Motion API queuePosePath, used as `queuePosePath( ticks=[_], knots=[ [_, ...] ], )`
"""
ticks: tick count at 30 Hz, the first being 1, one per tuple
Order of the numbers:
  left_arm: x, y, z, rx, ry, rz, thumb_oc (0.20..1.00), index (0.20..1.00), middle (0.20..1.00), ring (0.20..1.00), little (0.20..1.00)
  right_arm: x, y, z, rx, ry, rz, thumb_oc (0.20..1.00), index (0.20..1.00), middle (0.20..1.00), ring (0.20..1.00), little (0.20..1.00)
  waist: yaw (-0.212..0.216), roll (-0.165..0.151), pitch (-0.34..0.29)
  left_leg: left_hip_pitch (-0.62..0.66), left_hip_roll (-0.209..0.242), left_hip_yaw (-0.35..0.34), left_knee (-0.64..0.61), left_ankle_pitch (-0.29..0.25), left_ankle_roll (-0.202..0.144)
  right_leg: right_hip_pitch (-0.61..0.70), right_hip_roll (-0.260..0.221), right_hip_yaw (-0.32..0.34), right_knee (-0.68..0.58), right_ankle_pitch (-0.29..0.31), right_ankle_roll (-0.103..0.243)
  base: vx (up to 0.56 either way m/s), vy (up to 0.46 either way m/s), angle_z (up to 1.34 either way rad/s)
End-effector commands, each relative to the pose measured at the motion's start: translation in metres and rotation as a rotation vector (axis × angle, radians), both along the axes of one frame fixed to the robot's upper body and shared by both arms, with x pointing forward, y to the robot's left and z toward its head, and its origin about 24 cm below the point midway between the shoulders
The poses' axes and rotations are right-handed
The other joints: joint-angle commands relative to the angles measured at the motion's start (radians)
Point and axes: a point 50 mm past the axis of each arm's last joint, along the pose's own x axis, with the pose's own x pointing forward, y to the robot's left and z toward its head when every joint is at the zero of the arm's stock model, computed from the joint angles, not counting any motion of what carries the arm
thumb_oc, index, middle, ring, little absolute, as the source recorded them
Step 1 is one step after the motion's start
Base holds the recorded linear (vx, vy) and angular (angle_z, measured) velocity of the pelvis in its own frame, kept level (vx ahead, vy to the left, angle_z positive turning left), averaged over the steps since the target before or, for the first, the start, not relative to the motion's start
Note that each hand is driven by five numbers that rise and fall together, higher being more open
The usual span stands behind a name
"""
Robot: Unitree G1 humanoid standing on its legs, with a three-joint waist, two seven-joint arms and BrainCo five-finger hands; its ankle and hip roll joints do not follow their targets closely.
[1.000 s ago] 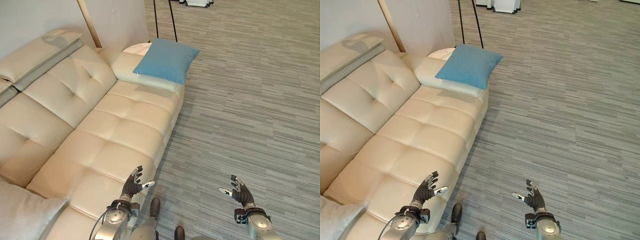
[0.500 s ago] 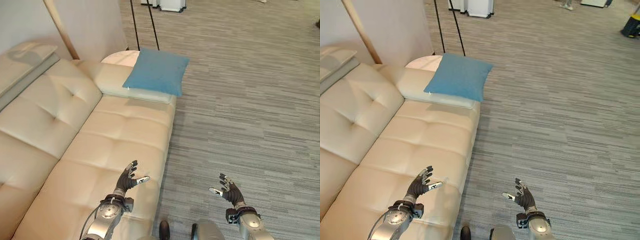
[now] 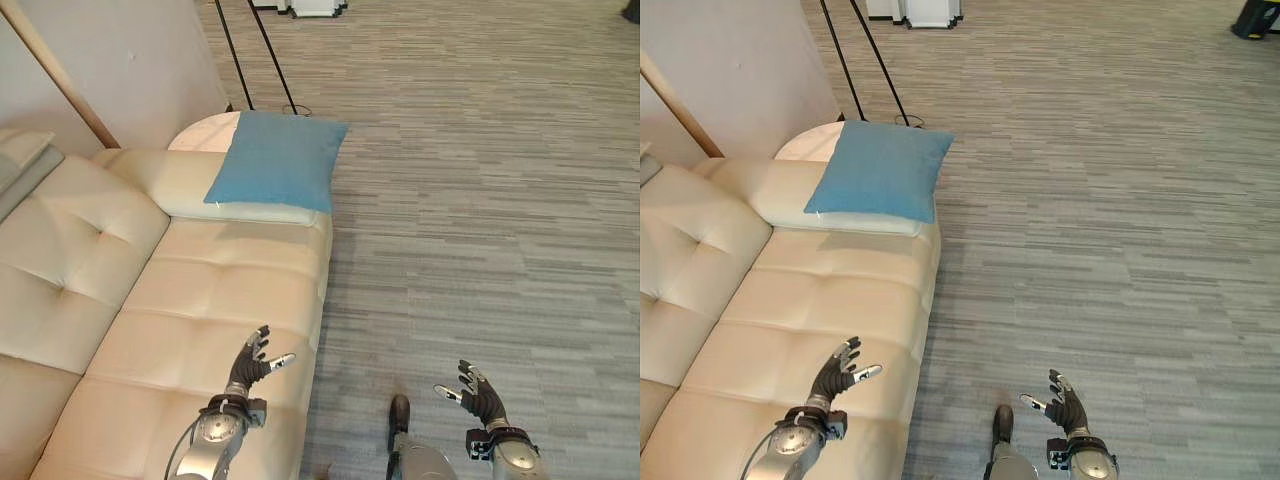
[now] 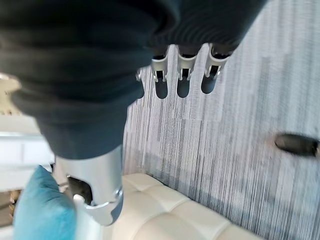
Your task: Pick up all the scattered cushions and arrange them neatly on the sofa.
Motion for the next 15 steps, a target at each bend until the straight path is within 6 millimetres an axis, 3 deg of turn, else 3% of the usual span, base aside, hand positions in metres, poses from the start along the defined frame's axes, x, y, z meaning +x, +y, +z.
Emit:
queuePosePath(
  ticks=[1, 2, 4, 6, 7, 8, 9, 11, 15],
  knots=[
    [0.0186, 0.0024, 0.0227, -0.006, -0.126, -0.025, 1.0, 1.0, 1.0, 1.0, 1.0, 0.0168, -0.0086, 0.0273, -0.003, -0.158, 0.025, 1.0, 1.0, 1.0, 1.0, 1.0, 0.003, -0.029, 0.008, -0.066, 0.01, -0.004, 0.208, 0.176, -0.041, 0.076, -0.003, 0.047, -0.025, -0.114, 0.053, 0.2, -0.235, 0.44],
    [0.0187, 0.0025, 0.0228, -0.006, -0.126, -0.025, 1.0, 1.0, 1.0, 1.0, 1.0, 0.0169, -0.0085, 0.0273, -0.003, -0.158, 0.025, 1.0, 1.0, 1.0, 1.0, 1.0, 0.002, -0.028, 0.008, -0.072, 0.011, -0.006, 0.217, 0.172, -0.041, 0.076, -0.003, 0.045, -0.025, -0.114, 0.052, 0.29, -0.323, 0.03],
    [0.0187, 0.0024, 0.0245, -0.012, -0.131, -0.027, 1.0, 1.0, 1.0, 1.0, 1.0, 0.0211, -0.0096, 0.0309, -0.024, -0.165, 0.052, 1.0, 1.0, 1.0, 1.0, 1.0, 0.024, -0.046, 0.036, -0.149, -0.022, -0.04, 0.355, 0.166, -0.025, 0.138, 0.012, 0.066, -0.04, -0.147, 0.027, 0.28, -0.26, -0.44],
    [0.0162, 0.0025, 0.0226, -0.005, -0.121, -0.029, 1.0, 1.0, 1.0, 1.0, 1.0, 0.0244, -0.0088, 0.0316, -0.026, -0.167, 0.059, 1.0, 1.0, 1.0, 1.0, 1.0, 0.036, -0.068, 0.042, -0.233, -0.07, -0.031, 0.222, 0.076, -0.003, 0.17, -0.004, 0.07, -0.052, -0.154, 0.04, 0.35, -0.192, -0.27],
    [0.0149, 0.0028, 0.0211, 0.004, -0.114, -0.031, 1.0, 1.0, 1.0, 1.0, 1.0, 0.0254, -0.0086, 0.0321, -0.03, -0.169, 0.061, 1.0, 1.0, 1.0, 1.0, 1.0, 0.036, -0.069, 0.035, -0.247, -0.073, -0.025, 0.134, 0.052, 0.0, 0.174, -0.005, 0.068, -0.057, -0.16, 0.045, 0.25, -0.076, -0.1],
    [0.0147, 0.0028, 0.021, 0.004, -0.114, -0.031, 1.0, 1.0, 1.0, 1.0, 1.0, 0.0253, -0.0086, 0.032, -0.03, -0.169, 0.061, 1.0, 1.0, 1.0, 1.0, 1.0, 0.038, -0.071, 0.036, -0.238, -0.075, -0.023, 0.123, 0.056, 0.001, 0.176, -0.007, 0.07, -0.057, -0.162, 0.045, 0.27, -0.028, -0.23],
    [0.014, 0.0009, 0.0197, 0.016, -0.107, -0.046, 1.0, 1.0, 1.0, 1.0, 1.0, 0.0253, -0.0079, 0.0314, -0.04, -0.165, 0.071, 1.0, 1.0, 1.0, 1.0, 1.0, 0.038, -0.063, 0.028, -0.245, -0.068, -0.037, -0.085, 0.135, -0.009, 0.197, 0.007, 0.061, -0.059, -0.176, 0.043, 0.26, -0.013, -0.37],
    [0.0153, -0.0008, 0.0206, 0.025, -0.112, -0.057, 1.0, 1.0, 1.0, 1.0, 1.0, 0.0253, -0.008, 0.0316, -0.05, -0.167, 0.074, 1.0, 1.0, 1.0, 1.0, 1.0, 0.034, -0.049, 0.023, -0.265, -0.059, -0.05, -0.238, 0.212, -0.031, 0.222, 0.023, 0.053, -0.066, -0.186, 0.04, 0.27, 0.009, -0.28],
    [0.0155, 0.0011, 0.0224, 0.03, -0.118, -0.056, 1.0, 1.0, 1.0, 1.0, 1.0, 0.0238, -0.0081, 0.0305, -0.052, -0.16, 0.068, 1.0, 1.0, 1.0, 1.0, 1.0, 0.023, -0.046, 0.013, -0.297, -0.052, 0.011, -0.238, 0.231, -0.054, 0.281, 0.027, 0.055, -0.076, -0.199, 0.049, 0.36, 0.099, -0.21]
  ],
)
